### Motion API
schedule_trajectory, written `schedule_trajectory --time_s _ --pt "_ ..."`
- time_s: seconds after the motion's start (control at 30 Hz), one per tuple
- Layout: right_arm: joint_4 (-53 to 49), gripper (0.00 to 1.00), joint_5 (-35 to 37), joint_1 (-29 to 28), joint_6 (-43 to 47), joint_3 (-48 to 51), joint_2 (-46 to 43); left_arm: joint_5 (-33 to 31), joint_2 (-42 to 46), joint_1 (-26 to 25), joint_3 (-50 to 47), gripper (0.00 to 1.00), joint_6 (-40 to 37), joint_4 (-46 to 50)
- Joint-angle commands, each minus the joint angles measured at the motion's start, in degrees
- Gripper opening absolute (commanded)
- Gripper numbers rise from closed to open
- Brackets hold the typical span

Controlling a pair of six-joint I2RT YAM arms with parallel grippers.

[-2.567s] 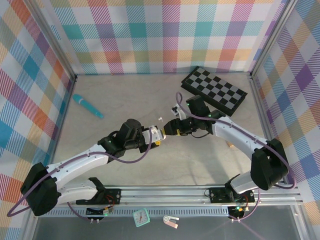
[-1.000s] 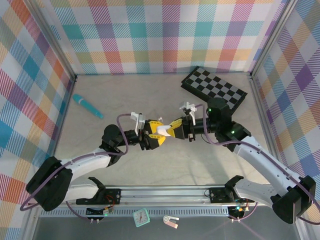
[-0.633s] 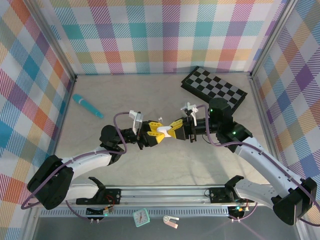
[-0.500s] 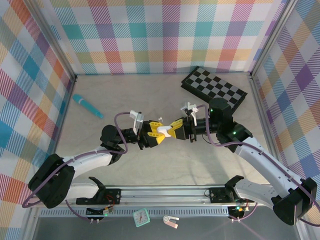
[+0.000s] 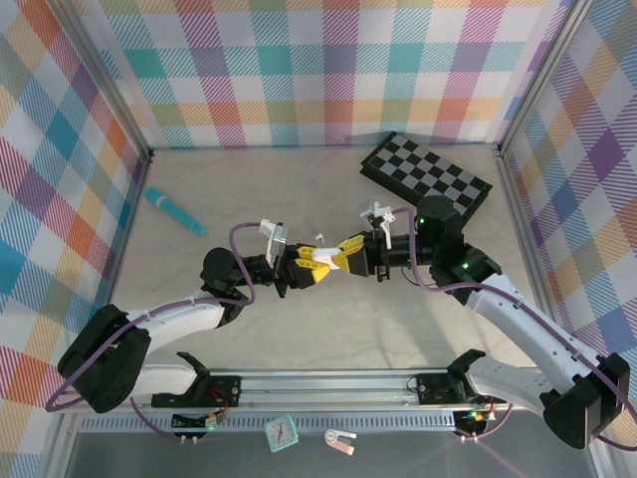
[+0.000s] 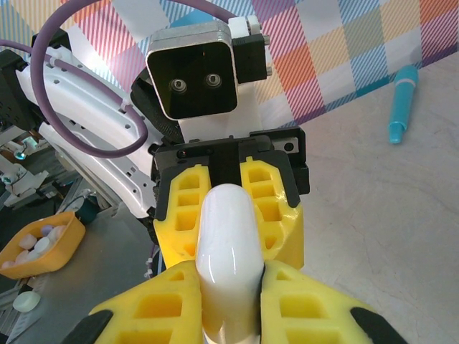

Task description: Insert wireless bluetooth earbuds into charging case

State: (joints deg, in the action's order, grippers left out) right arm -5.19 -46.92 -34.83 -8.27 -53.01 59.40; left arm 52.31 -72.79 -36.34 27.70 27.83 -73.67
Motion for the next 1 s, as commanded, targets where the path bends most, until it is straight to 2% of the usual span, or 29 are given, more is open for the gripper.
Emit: schedule_trajectory --time_s 0.0,0.07,0.3,0.6,0.77,0.87,0.97 --pt "0.8 0.22 0.6 0.0 -0.4 -0.4 -0.9 2.1 0.6 -0.3 1.4 0.16 -1.7 -3.1" --pt "-0.5 0.35 2.9 0.0 -0.2 -0.8 -1.0 2.5 0.4 -0.3 1.3 0.16 -2.6 -3.1" --pt "-3.9 0.40 13.1 0.0 -0.8 -2.7 -0.4 3.9 0.6 -0.3 1.1 0.16 -6.1 -2.8" --pt "-3.3 0.61 13.4 0.0 -1.9 -4.6 0.5 2.6 1.8 -0.2 -0.7 0.16 -13.5 1.9" --pt "-4.1 0.84 12.3 0.0 -2.0 -4.9 -1.2 -1.5 5.7 -0.1 -1.8 0.14 -24.3 14.0" --pt "-4.0 0.88 14.7 0.0 -3.0 -4.0 -3.0 -4.9 9.1 -0.1 -2.1 0.14 -31.7 23.3" --pt "-2.9 0.89 20.1 0.8 -6.6 -1.9 -4.8 -7.0 12.5 0.0 -2.0 0.16 -36.3 31.0"
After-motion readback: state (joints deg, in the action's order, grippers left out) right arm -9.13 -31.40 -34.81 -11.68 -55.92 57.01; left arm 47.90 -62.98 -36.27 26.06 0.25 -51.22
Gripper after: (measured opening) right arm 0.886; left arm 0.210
